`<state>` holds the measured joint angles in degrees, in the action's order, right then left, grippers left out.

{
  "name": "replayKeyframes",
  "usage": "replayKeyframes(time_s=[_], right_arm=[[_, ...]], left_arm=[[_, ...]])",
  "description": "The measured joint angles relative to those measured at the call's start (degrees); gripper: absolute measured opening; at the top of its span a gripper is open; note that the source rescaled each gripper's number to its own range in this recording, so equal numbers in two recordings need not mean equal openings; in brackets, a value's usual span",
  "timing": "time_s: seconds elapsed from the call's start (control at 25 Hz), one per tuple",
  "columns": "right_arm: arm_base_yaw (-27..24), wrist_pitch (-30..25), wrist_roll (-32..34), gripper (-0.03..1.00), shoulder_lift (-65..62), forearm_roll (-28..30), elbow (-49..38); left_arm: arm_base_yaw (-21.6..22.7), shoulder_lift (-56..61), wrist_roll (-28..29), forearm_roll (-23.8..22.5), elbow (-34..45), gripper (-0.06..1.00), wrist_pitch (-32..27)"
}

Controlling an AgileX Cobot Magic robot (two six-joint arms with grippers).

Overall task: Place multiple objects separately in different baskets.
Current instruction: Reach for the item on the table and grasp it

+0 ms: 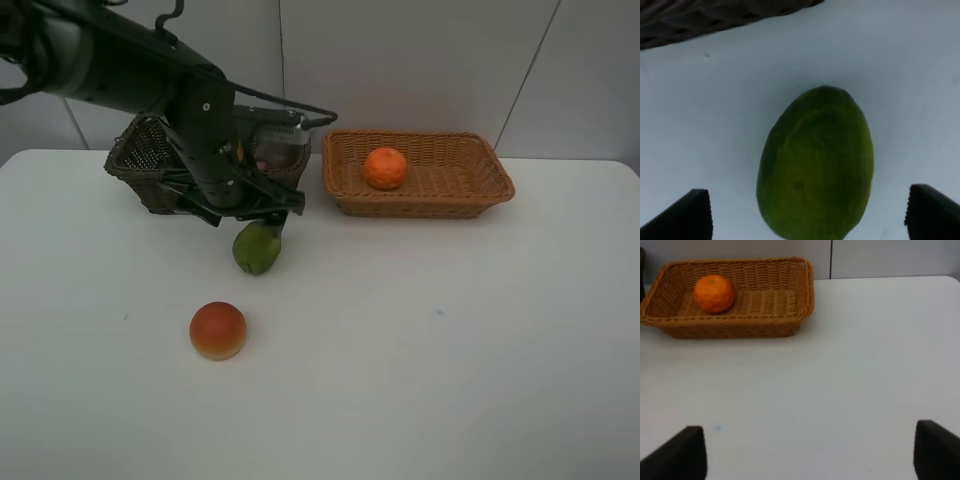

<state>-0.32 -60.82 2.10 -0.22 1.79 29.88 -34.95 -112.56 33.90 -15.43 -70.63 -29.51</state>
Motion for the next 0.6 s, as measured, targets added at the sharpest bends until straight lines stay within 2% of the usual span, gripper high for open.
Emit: replayKeyframes(time_s=[0.36,0.6], right_arm=[[0.0,0.0,0.0,0.79,0.0,0.0,0.0],[0.0,0.0,0.0,0.79,0.0,0.0,0.0]], left_arm=[[0.0,-4.59,-1.48,-0.34,0.04,1.0,6.38],[0.0,-6.79,-1.87,-0.07,0.06,1.0,6.76]])
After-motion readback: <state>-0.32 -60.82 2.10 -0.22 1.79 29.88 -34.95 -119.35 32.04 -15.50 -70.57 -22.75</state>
